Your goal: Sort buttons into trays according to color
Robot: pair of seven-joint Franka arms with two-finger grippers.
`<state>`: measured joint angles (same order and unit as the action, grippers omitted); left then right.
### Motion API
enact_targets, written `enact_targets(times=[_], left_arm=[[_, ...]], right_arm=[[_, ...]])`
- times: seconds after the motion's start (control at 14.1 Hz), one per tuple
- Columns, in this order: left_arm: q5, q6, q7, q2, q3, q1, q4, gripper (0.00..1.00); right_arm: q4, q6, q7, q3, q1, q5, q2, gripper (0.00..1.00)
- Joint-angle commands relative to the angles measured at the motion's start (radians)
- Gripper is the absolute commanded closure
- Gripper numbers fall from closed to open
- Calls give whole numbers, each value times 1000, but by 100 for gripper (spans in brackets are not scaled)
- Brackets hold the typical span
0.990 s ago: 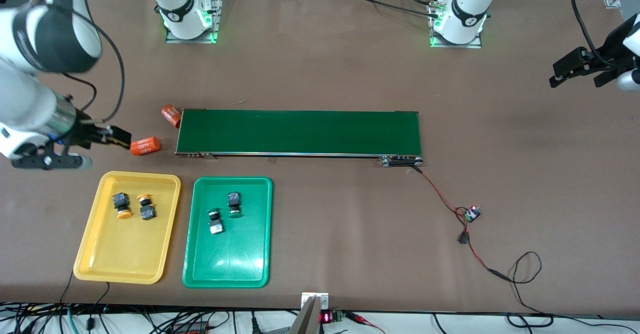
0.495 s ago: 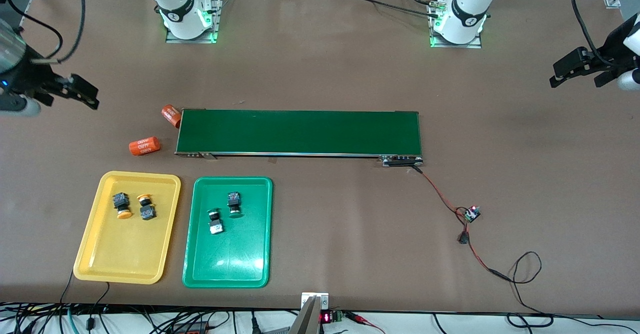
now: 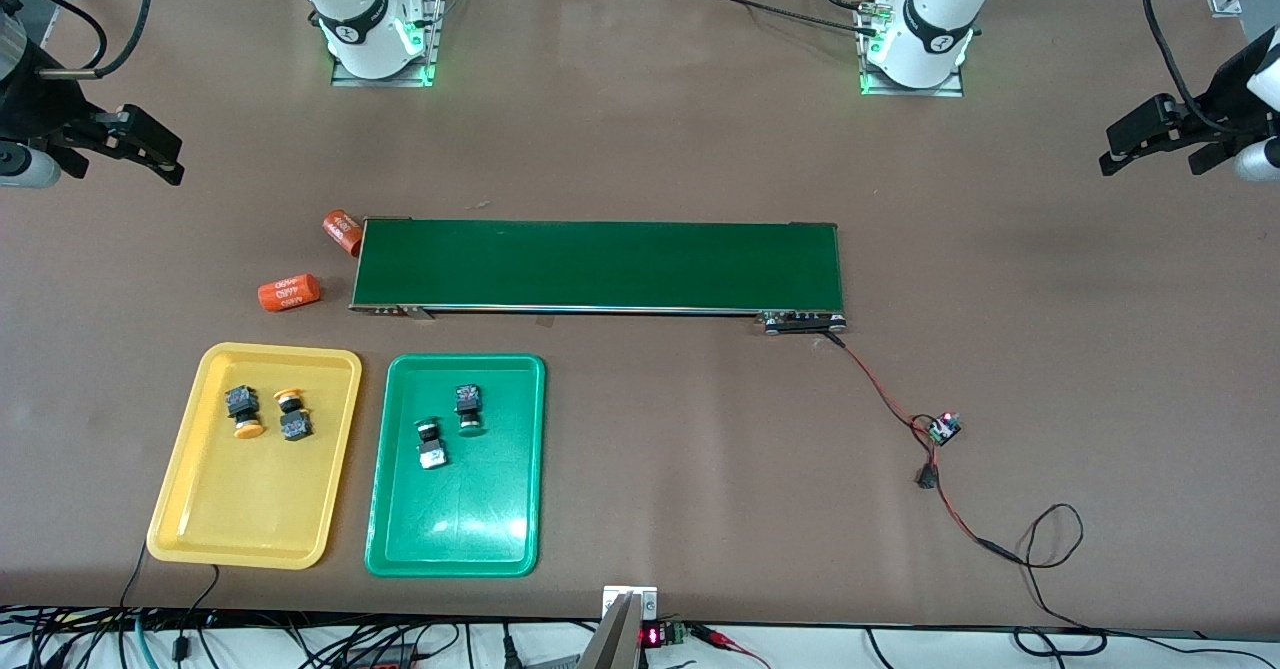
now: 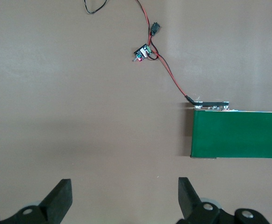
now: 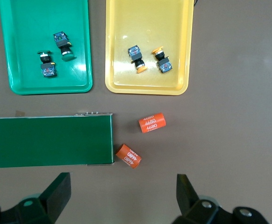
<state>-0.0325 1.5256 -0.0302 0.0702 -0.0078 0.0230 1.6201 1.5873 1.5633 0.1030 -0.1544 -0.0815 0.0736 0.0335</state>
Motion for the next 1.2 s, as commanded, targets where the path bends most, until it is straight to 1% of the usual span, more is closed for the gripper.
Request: enact_targets(times=[0.0,0.07,0.71,0.78,0.92,0.99,1.13], left_arm=[[23,-8,4,-7,-3,2,-22,0],[23,-10,4,-7,-4,2,-22,0],[23,-10,3,-6,-3,2,-22,0],[23,-10,3,-6,-4,2,-22,0],[22,-10,3,-6,-4,2,-22,0],[22,-10,3,-6,-3,2,-22,0],[22,-10,3,-6,-4,2,-22,0]], right_arm=[[-21,-25,-17,126,121,-14,-6,0],[-20,-25,-17,157,149,-14,-7,0],[-21,-19,-83,168,143,-17,-21,0],[-23,-16,-88,168,138,-17,-27,0],[-44,-19,-89,155,99,-17,-69,0],[-71,-22,-89,139,97,-17,-73,0],[-73,-22,-88,139,109,-17,-73,0]])
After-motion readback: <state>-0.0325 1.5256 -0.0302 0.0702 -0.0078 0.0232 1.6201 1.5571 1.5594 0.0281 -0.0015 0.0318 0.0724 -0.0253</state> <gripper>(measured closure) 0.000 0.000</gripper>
